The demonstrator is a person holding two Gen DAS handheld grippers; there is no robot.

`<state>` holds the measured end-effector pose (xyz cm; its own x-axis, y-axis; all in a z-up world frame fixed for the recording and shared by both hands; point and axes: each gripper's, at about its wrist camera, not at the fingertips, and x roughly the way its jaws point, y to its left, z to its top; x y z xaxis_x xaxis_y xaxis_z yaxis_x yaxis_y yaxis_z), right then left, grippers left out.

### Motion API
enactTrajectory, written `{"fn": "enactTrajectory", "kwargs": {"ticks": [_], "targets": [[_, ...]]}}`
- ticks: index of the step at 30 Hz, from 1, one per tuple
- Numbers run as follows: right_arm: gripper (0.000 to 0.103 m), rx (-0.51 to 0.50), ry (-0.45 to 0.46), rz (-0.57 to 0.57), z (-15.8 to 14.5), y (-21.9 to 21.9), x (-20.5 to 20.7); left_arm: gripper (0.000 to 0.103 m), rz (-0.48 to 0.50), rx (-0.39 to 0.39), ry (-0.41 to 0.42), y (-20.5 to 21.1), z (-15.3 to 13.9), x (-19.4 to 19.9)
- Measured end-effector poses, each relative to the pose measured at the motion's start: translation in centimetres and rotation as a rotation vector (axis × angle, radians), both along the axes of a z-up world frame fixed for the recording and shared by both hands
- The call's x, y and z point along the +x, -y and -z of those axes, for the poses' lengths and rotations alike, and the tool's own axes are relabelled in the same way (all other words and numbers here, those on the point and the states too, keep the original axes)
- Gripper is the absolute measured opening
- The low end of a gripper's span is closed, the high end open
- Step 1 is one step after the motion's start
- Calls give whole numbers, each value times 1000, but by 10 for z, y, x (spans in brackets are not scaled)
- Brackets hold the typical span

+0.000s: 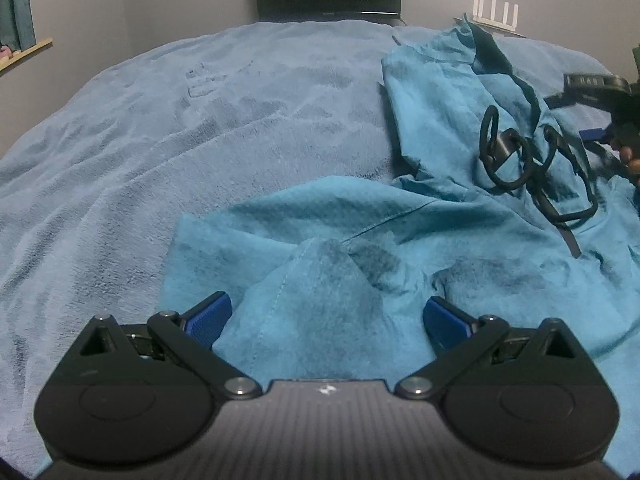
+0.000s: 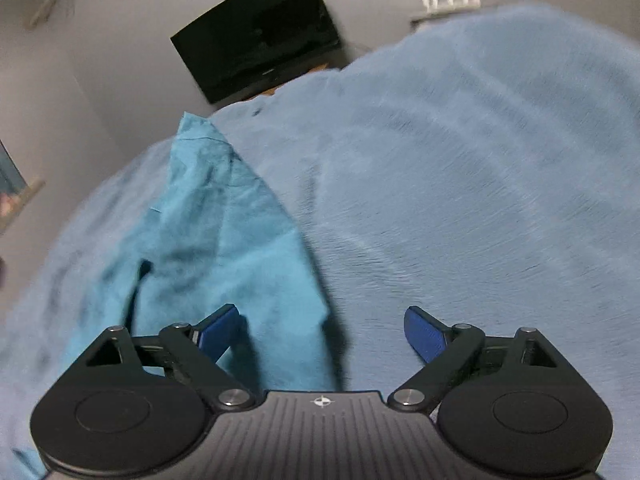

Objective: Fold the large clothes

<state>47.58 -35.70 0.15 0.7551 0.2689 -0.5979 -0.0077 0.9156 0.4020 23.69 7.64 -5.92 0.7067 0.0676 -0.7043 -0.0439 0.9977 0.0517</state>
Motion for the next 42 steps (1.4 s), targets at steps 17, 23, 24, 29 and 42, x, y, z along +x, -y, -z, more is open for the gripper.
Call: {"fn": "enactTrajectory", "kwargs": {"ticks": [17, 23, 24, 29, 42], "targets": [[2, -7, 444, -619, -117, -33, -166, 103, -57, -77, 38, -8, -1, -41], [2, -144, 436, -764, -114, -44, -270, 103, -48, -113, 39, -16, -24, -74], [2, -168, 419, -771, -108, -44, -285, 103, -67, -102, 41, -17, -29, -80], [2, -236, 339, -753, -75, -42, -352, 103, -109, -169, 69, -30, -49, -116], [57, -212, 177, -512, -51, -30, -442, 103, -178, -172, 129, -55, -85, -189]]}}
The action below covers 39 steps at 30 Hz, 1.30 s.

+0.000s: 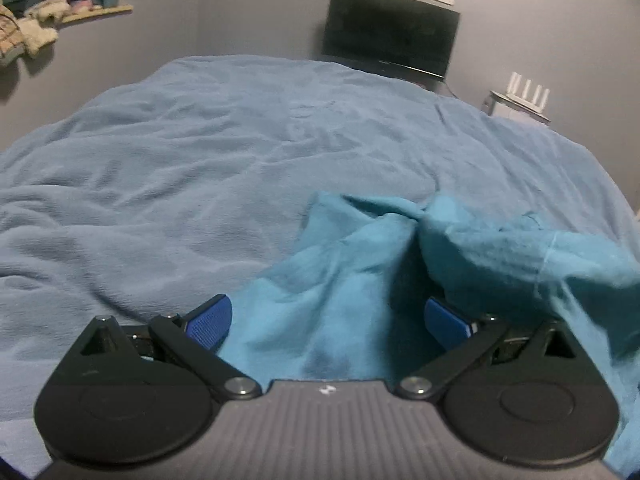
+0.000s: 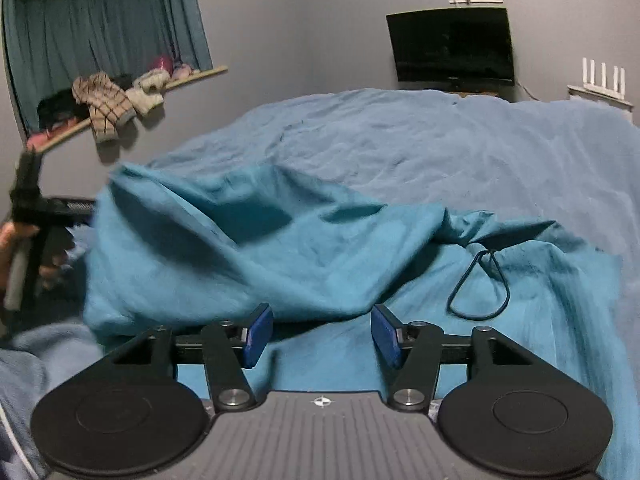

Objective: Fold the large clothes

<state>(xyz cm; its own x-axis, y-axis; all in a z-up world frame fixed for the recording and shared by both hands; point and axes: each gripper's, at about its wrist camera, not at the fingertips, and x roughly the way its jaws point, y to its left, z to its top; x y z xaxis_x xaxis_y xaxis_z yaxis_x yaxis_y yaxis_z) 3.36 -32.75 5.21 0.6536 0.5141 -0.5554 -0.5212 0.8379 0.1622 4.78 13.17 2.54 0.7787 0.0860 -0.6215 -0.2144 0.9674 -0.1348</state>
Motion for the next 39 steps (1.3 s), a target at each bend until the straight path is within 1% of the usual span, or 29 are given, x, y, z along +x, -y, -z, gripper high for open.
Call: {"fn": "enactTrajectory", "kwargs": {"ticks": [3, 5, 7, 9, 12, 13, 14, 15, 16, 17, 18, 20, 21, 22, 23, 24, 26, 29, 30, 31, 33, 34, 35, 36, 39], "targets": [[58, 78, 45, -3, -23, -3, -23, 103, -14, -52, 33, -8, -8, -10], [57, 132, 62, 6, -38, -11, -31, 103, -40, -77, 74, -11, -17, -17], [57, 93, 78, 58, -52, -31, -29, 103, -18, -97, 108, -8, -26, -22], [58, 23, 81, 117, -53, -56, -23, 103, 12, -106, 126, -1, -33, -24], [55, -9, 70, 107, -39, -88, -13, 103, 73, -154, 193, 14, -44, -27], [54, -24, 52, 93, -32, -98, -10, 103, 115, -168, 207, 22, -46, -26], [55, -48, 32, 78, -23, -106, -9, 103, 158, -173, 210, 30, -46, -22], [55, -79, 20, 68, -14, -113, -10, 103, 209, -170, 190, 40, -43, -17], [52, -114, 5, 44, -5, -119, -12, 103, 248, -155, 152, 48, -37, -11], [51, -151, -12, 20, 6, -123, -16, 103, 275, -122, 95, 57, -28, -5], [51, -169, -20, 13, 14, -123, -21, 103, 286, -95, 47, 62, -18, -1], [51, -182, -34, 7, 26, -122, -30, 103, 301, -44, -77, 69, 11, 5], [51, -178, -38, 5, 29, -120, -33, 103, 297, -22, -136, 69, 27, 6], [52, -161, -36, 1, 29, -116, -37, 103, 295, -7, -175, 68, 41, 7], [52, -125, -32, -11, 26, -112, -40, 103, 311, 11, -181, 67, 54, 5], [54, -100, -26, -18, 22, -109, -41, 103, 330, 46, -172, 69, 62, 4], [57, -54, 12, -1, 13, -103, -44, 103, 347, 104, -166, 76, 65, 5], [57, 4, 51, 46, 4, -97, -37, 103, 348, 144, -167, 85, 68, 6], [57, -7, 52, 71, 6, -99, -31, 103, 350, 150, -166, 86, 69, 6], [56, -50, 39, 93, 10, -101, -26, 103, 349, 147, -165, 86, 69, 6], [54, -172, -11, 106, 27, -111, -15, 103, 349, 134, -159, 86, 68, 8], [54, -202, -21, 104, 36, -111, -13, 103, 346, 125, -156, 85, 64, 8], [54, -204, -21, 107, 42, -110, -13, 103, 336, 117, -148, 82, 61, 10], [54, -200, -20, 109, 45, -108, -15, 103, 322, 108, -120, 78, 55, 7], [55, -195, -16, 112, 46, -109, -15, 103, 320, 73, 5, 81, 33, -8]]}}
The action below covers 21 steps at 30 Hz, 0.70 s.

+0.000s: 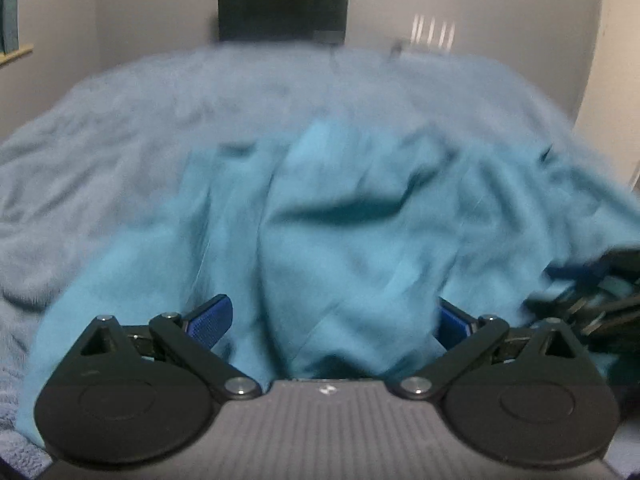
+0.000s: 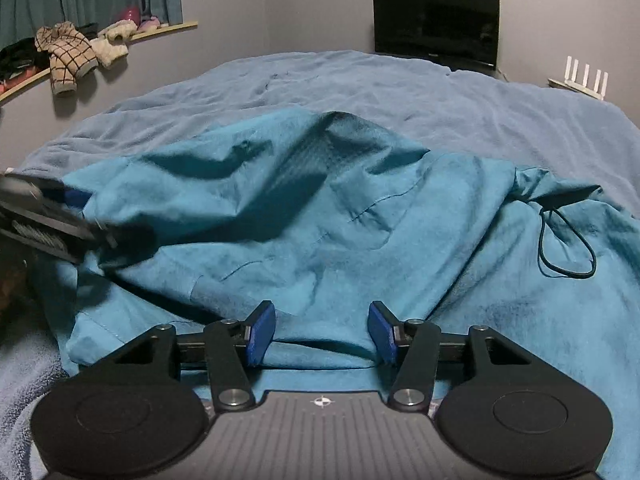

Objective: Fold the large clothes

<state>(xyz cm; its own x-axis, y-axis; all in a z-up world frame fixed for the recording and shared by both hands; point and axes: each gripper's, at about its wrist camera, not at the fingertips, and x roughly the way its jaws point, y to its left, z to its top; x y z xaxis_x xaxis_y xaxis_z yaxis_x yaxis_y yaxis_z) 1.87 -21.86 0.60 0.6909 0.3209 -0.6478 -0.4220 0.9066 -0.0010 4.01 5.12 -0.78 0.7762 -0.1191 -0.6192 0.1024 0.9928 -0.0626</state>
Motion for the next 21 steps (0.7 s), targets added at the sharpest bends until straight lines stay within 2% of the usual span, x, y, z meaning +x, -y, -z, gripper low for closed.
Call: {"fn": "enactTrajectory", "kwargs": {"ticks": [2, 4, 5, 7, 9, 11, 12, 13, 17, 19, 21], "targets": [[55, -10, 8, 2, 4, 0, -4, 103, 48, -35, 61, 7, -10, -10], [55, -27, 20, 3, 12, -1, -7, 103, 127, -23, 70, 18, -10, -14], [56, -31, 22, 4, 12, -2, -6, 103, 152, 10, 60, 24, -7, -15], [59, -23, 20, 9, 11, 0, -8, 103, 189, 125, 15, 36, 9, -12], [60, 12, 20, 28, 2, 6, -13, 103, 215, 185, -34, 39, 29, -11], [68, 86, 40, 66, -14, 19, -24, 103, 210, 168, -44, 35, 34, -7], [80, 105, 61, 89, -19, 25, -30, 103, 206, 164, -45, 34, 34, -6], [84, 111, 87, 126, -26, 32, -38, 103, 202, 161, -41, 34, 32, -7], [84, 84, 88, 274, -42, 67, -65, 103, 161, 129, 12, 26, 20, -19], [84, 114, 64, 363, -45, 93, -78, 103, 130, 90, 65, 21, 11, -30], [84, 185, 22, 481, -48, 121, -90, 103, 99, 64, 137, 16, 0, -39]]}}
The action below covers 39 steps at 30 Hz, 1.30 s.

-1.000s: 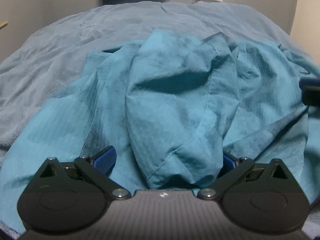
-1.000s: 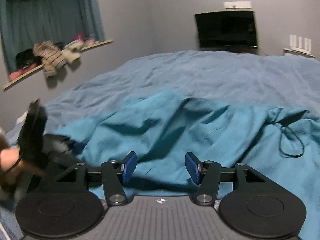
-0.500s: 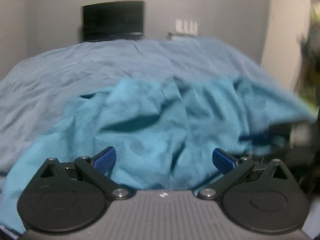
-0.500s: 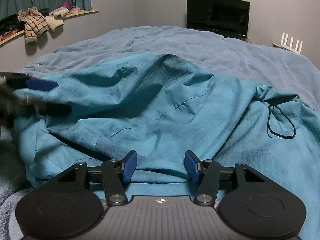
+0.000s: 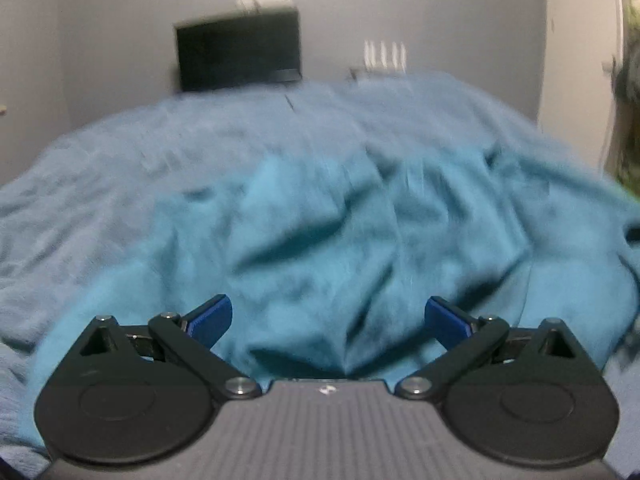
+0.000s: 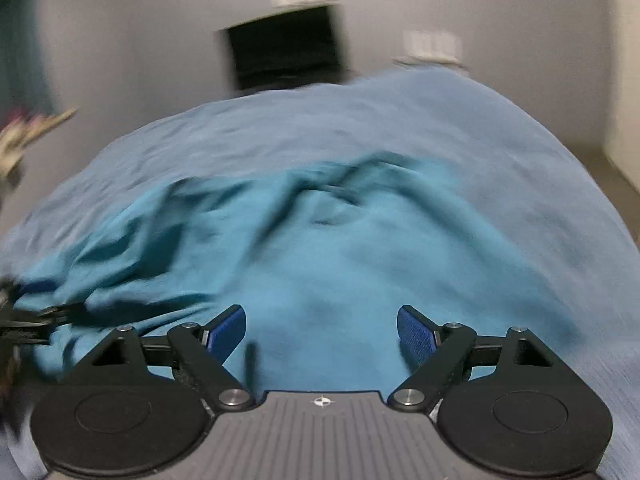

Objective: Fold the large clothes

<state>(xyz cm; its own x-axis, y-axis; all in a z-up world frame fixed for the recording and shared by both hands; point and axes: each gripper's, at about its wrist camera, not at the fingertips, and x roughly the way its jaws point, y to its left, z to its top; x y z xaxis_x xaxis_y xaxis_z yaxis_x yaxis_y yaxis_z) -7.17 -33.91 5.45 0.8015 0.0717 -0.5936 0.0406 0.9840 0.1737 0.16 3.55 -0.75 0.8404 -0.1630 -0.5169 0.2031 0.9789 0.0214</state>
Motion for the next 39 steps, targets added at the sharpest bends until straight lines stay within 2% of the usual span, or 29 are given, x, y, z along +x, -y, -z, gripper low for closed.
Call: {"fn": "enactTrajectory", "kwargs": {"ticks": [3, 6, 8, 11, 15, 16, 19, 20, 21, 24, 26, 29, 31, 34, 37, 38, 39], "targets": [[84, 159, -40, 121, 0, 33, -19, 103, -15, -30, 50, 0, -10, -4], [84, 255, -73, 140, 5, 44, -34, 103, 23, -59, 46, 8, -14, -5], [84, 275, -112, 127, 10, 43, -36, 103, 64, -49, 22, 15, -13, -6], [86, 279, -196, 120, 20, 41, -28, 103, 114, 6, -20, 28, -2, -4], [97, 264, -285, 93, 32, 33, -11, 103, 139, 28, -78, 32, 12, -1], [102, 272, -276, 80, 35, 32, -7, 103, 139, 13, -91, 31, 13, 0], [103, 295, -246, 66, 46, 32, 4, 103, 131, -40, -134, 26, 16, 6], [103, 300, -211, 61, 47, 33, 5, 103, 129, -47, -144, 24, 17, 7], [102, 309, -180, 69, 46, 35, 5, 103, 129, -49, -153, 23, 20, 9], [89, 341, -66, 140, 38, 44, -2, 103, 126, -55, -164, 22, 20, 8], [89, 366, -15, 193, 38, 54, 0, 103, 124, -49, -172, 24, 22, 10], [87, 419, 14, 258, 44, 65, 11, 103, 120, -42, -188, 26, 27, 15], [85, 400, 48, 252, 44, 62, 20, 103, 118, -42, -194, 26, 28, 17], [75, 387, 86, 246, 41, 58, 29, 103, 118, -50, -195, 24, 29, 17], [73, 469, 90, 293, 38, 74, 26, 103, 113, -53, -195, 24, 24, 17], [73, 451, 101, 316, 35, 80, 24, 103, 109, -65, -191, 22, 19, 18], [76, 387, 122, 350, 28, 86, 23, 103, 105, -90, -181, 19, 12, 17]]}}
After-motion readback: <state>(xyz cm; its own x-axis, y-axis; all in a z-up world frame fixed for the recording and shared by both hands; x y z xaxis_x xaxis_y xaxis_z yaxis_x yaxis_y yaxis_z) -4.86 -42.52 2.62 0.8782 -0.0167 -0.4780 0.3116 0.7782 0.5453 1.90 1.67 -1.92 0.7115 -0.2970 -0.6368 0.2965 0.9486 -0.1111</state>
